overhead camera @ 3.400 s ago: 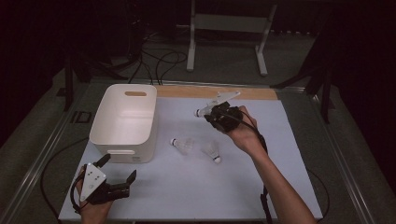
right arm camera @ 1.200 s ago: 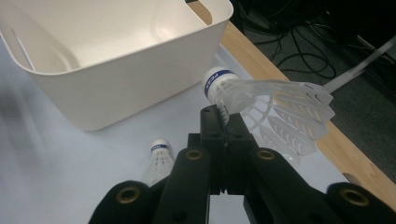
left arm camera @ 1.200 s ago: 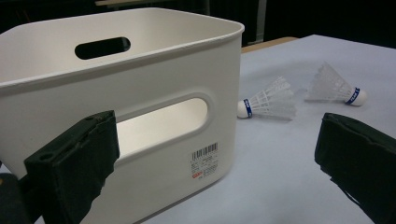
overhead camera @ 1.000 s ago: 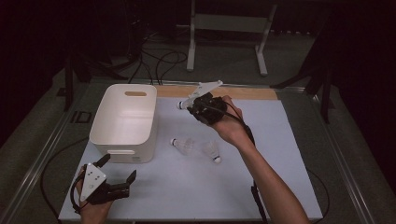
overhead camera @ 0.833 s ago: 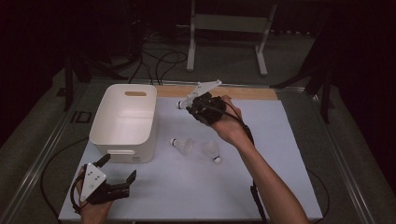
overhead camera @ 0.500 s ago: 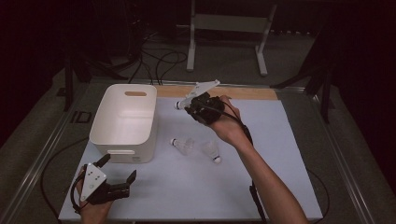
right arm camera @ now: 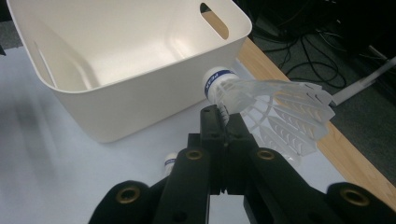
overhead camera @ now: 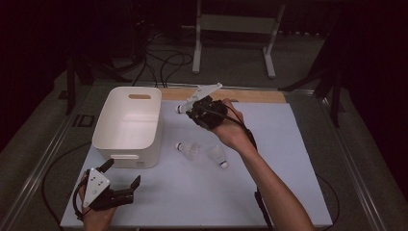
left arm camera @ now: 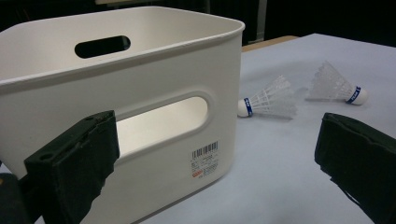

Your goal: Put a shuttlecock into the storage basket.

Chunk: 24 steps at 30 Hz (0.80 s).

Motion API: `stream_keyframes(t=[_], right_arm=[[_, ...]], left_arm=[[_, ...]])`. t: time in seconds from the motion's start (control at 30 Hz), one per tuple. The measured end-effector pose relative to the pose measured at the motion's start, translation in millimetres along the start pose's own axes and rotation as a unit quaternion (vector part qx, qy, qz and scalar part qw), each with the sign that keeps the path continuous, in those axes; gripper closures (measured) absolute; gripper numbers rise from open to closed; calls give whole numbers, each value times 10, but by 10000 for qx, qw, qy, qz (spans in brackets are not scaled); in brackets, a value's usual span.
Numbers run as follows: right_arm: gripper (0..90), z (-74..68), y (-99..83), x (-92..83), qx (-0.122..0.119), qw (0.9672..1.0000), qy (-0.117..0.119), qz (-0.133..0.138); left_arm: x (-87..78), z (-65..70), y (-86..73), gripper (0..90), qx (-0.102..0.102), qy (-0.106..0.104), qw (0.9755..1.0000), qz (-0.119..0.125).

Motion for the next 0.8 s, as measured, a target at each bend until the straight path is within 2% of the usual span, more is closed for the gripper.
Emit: stream_keyframes(t=[0.8], right_arm=[[896, -87, 78, 22, -78, 9999, 92, 83]], left_arm=[[3, 3, -2, 4, 12, 10, 10000, -17]])
Point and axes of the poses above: each handheld gripper's, and its own axes: x roughly forward along the jaws, y roughly out of its top, z roughly to its right, the point moved 1 cm from there along x, roughly forward along the jaws, and after that the axes turned 2 degrees about x, right-handed, at the moved point
